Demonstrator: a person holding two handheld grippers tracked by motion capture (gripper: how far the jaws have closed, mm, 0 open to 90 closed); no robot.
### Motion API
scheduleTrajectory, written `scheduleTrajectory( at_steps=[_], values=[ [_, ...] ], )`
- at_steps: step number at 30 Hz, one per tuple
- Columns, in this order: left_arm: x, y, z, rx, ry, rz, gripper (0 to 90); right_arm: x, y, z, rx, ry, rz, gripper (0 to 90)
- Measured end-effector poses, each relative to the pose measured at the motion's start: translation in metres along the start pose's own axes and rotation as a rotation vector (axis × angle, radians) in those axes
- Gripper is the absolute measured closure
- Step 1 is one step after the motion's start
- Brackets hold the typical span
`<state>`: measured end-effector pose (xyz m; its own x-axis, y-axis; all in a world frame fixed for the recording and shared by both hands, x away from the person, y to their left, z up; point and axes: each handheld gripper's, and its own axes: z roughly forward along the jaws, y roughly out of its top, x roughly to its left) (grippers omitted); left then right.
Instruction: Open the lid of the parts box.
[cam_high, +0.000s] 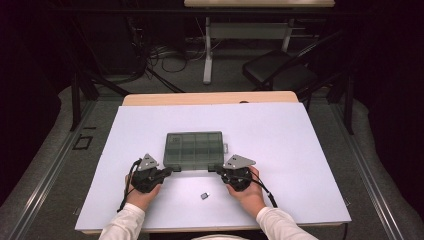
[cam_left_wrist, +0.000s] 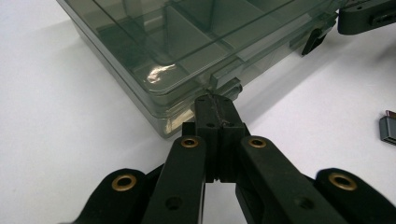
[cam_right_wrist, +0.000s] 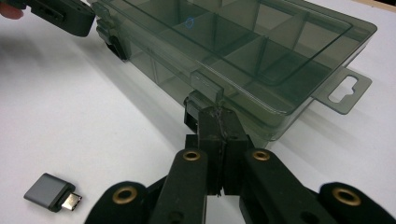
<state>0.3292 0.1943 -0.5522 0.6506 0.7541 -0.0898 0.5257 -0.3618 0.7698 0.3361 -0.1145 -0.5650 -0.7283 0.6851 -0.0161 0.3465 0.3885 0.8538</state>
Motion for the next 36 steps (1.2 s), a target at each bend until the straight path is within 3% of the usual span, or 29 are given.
scheduleTrajectory(
  at_steps=[11, 19, 30, 36],
  values=[
    [0.002, 0.001, -0.003, -0.034, -0.001, -0.022, 90.0, 0.0, 0.0, -0.001, -0.031, -0.003, -0.001, 89.7],
    [-0.001, 0.004, -0.006, -0.056, 0.015, -0.032, 90.0, -0.002, 0.003, -0.005, -0.087, -0.011, 0.009, 89.2],
    [0.001, 0.007, -0.007, -0.075, 0.043, -0.079, 90.0, -0.006, 0.008, -0.013, -0.133, -0.018, 0.032, 88.9],
    [0.004, 0.01, -0.009, -0.099, 0.043, -0.096, 90.0, -0.005, 0.008, -0.014, -0.131, -0.01, 0.034, 88.5]
  ],
)
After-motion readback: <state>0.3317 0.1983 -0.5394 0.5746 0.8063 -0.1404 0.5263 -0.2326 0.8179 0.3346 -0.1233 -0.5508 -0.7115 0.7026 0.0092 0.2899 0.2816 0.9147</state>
